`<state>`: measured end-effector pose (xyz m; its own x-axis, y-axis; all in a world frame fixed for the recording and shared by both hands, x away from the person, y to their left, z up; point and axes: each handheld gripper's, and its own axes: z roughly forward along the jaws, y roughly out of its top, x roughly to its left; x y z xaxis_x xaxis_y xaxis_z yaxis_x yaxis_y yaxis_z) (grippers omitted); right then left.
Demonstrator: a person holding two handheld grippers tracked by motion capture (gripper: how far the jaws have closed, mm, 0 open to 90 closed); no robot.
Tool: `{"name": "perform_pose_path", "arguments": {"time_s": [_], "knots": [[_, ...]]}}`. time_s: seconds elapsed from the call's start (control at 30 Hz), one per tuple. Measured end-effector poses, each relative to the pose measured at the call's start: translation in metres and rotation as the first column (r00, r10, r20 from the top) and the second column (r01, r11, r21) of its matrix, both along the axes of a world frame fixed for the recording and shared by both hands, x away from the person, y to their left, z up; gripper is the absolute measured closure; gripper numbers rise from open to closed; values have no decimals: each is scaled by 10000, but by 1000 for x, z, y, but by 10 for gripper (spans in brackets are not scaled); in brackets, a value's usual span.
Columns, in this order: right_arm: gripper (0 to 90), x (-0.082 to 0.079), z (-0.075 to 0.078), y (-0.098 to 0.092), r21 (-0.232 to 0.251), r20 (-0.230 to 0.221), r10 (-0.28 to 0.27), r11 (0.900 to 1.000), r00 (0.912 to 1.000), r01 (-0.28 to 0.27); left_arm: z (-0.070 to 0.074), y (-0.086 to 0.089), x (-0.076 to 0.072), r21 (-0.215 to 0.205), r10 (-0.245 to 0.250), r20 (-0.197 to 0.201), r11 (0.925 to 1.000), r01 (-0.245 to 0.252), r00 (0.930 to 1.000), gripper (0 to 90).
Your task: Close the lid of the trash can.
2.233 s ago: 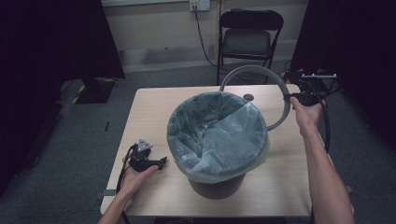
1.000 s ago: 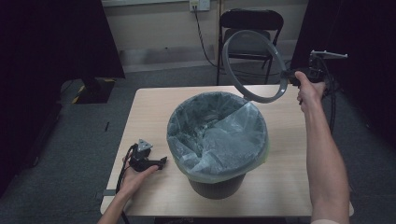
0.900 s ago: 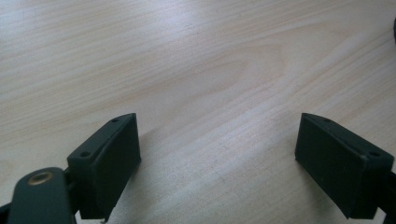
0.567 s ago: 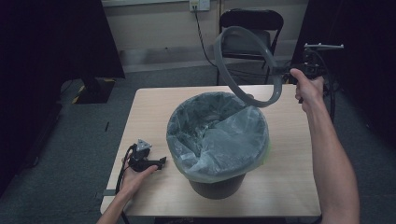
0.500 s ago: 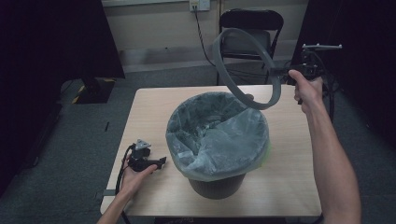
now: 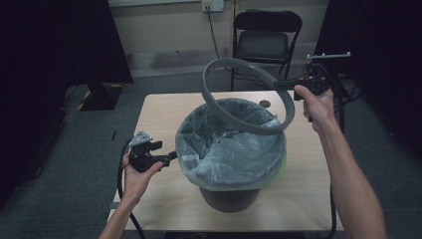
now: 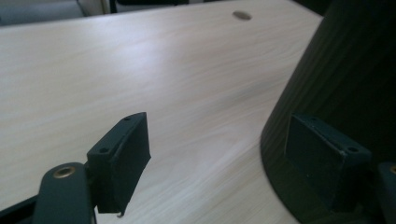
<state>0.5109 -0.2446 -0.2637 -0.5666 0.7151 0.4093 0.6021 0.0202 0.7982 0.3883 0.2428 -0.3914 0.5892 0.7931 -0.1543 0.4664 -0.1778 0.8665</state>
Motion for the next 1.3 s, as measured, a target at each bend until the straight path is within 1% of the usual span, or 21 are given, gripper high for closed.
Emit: {"name": "perform_pose_path", "arguments": {"time_s": [0.07, 0.1, 0.13, 0.17, 0.23, 0.3, 0.33, 0.4, 0.47, 0.57, 0.63, 0.77, 0.83, 0.9, 0.93, 1.0, 1.07, 1.17, 1.2, 1.23, 1.3], "knots": [[797, -6, 2, 6, -207, 194, 32, 9998, 9998, -28, 10, -3, -1, -96, -215, 267, 9997, 217, 9994, 219], [797, -9, 3, 9, -265, 219, 159, 9995, 9996, -154, 14, -4, -1, -144, -389, 373, 9991, 394, 9985, 231], [797, -11, 3, 13, -453, 292, 280, 9986, 9992, -266, 17, -6, -2, -250, -519, 444, 9983, 531, 9977, 250], [797, -14, 4, 16, -537, 332, 324, 9981, 9989, -306, 20, -10, -2, -248, -614, 481, 9977, 626, 9970, 250], [797, -18, 5, 21, -474, 406, 525, 9976, 9978, -506, 27, -15, -3, -143, -657, 730, 9977, 670, 9952, 248], [796, -24, 6, 23, -463, 534, 615, 9972, 9967, -590, 34, -17, -3, -427, -866, 781, 9950, 901, 9932, 248], [796, -26, 5, 25, -441, 550, 660, 9970, 9963, -636, 37, -17, -2, -436, -926, 839, 9944, 965, 9922, 247], [795, -30, 4, 25, -298, 592, 680, 9974, 9959, -663, 41, -16, 0, -486, -863, 926, 9947, 910, 9920, 251], [795, -34, 3, 26, -222, 631, 744, 9971, 9952, -731, 47, -14, 2, -786, -757, 864, 9935, 826, 9934, 251], [794, -40, 5, 27, -278, 757, 760, 9969, 9942, -741, 55, -7, 4, -894, -255, 1038, 9954, 349, 9943, 251], [794, -44, 6, 28, -432, 855, 780, 9963, 9933, -745, 60, 1, 5, -1177, 3, 1126, 9930, 130, 9936, 251], [795, -53, 12, 32, -586, 1130, 938, 9944, 9892, -876, 70, 8, 6, -1380, 213, 1329, 9904, -28, 9909, 250], [795, -57, 14, 34, -644, 1270, 972, 9939, 9871, -896, 76, 9, 5, -1477, 202, 1507, 9890, 23, 9884, 250], [796, -59, 17, 38, -828, 1375, 1096, 9917, 9844, -989, 83, 7, 2, -1533, 221, 1762, 9882, 53, 9841, 250], [796, -60, 17, 40, -795, 1373, 1190, 9909, 9833, -1088, 86, 7, 1, -1554, 219, 1865, 9878, 75, 9822, 250], [796, -63, 18, 43, -964, 1431, 1286, 9886, 9813, -1155, 91, 5, -1, -1566, 153, 1989, 9875, 164, 9799, 250], [796, -65, 17, 46, -999, 1402, 1455, 9862, 9794, -1322, 96, 3, -4, -1704, 86, 2136, 9850, 285, 9769, 250], [795, -68, 14, 52, -1249, 1381, 1683, 9806, 9760, -1514, 101, 0, -6, -1763, 23, 2294, 9836, 392, 9733, 250], [795, -69, 12, 53, -1328, 1389, 1665, 9800, 9762, -1483, 102, -1, -6, -1848, -19, 2341, 9817, 465, 9722, 249], [795, -69, 11, 53, -1249, 1394, 1630, 9814, 9767, -1459, 103, -1, -6, -1970, -121, 2405, 9785, 610, 9706, 244], [791, -70, 10, 52, -1335, 1581, 1693, 9798, 9728, -1488, 105, -3, -6, -2117, -158, 2381, 9750, 678, 9711, 247]]}}
